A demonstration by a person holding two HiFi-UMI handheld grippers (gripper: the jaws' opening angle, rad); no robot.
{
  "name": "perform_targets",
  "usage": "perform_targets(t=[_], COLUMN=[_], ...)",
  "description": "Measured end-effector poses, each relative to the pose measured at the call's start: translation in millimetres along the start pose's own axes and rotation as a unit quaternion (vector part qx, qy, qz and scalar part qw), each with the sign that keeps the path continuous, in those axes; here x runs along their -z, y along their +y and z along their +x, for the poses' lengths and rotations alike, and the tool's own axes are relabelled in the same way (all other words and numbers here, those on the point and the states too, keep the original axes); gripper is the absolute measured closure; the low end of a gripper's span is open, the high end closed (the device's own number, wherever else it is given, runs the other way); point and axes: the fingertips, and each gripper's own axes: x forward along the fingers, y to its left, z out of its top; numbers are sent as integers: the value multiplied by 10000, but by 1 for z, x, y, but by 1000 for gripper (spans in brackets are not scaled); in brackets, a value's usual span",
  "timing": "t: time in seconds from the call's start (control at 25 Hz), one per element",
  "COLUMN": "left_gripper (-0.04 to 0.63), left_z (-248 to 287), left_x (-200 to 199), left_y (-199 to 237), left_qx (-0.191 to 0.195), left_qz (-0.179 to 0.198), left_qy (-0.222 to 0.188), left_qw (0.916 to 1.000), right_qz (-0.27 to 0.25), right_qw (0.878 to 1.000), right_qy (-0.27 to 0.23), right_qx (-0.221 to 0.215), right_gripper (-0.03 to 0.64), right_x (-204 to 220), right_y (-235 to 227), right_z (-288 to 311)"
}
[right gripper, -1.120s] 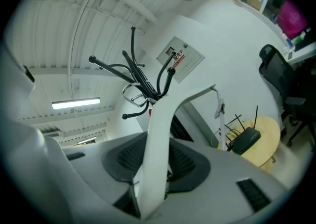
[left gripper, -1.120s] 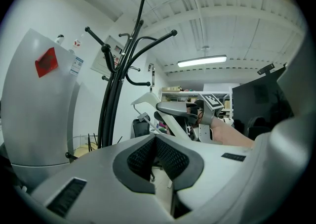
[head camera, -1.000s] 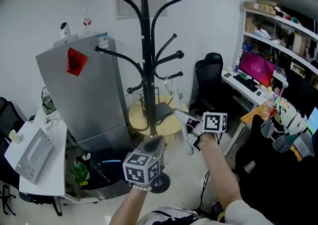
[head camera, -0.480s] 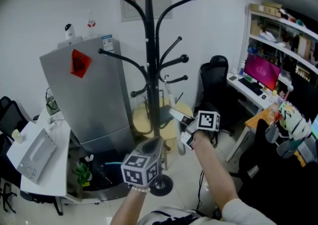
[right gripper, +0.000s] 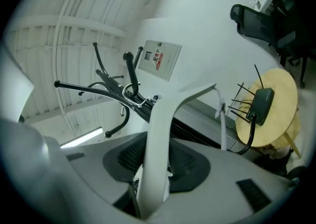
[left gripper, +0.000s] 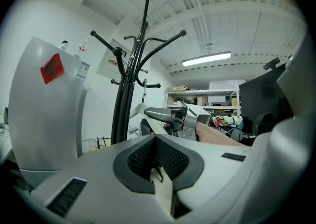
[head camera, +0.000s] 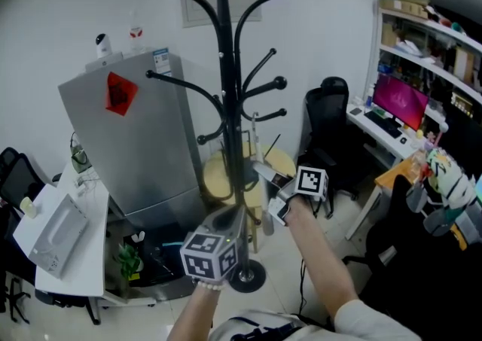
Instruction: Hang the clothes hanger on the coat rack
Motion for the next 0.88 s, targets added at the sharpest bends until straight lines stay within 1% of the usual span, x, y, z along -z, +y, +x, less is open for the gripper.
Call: perform_targets(t=[0.68,0.88], left_gripper=[603,603], left_z=[-1,1], left_x=[13,14], left_y=[8,11], left_qx=[5,10], left_qz=[-117,-137], left_qy=[113,130], left_qw=[9999,9998], right_qz=[571,601], right_qw=[9982,9980], right_qy=[-63,-87], right_qx=[-176,-193], right_gripper=[479,479], right_x=[11,10], right_y=[-11,-14], right_z=[2,2])
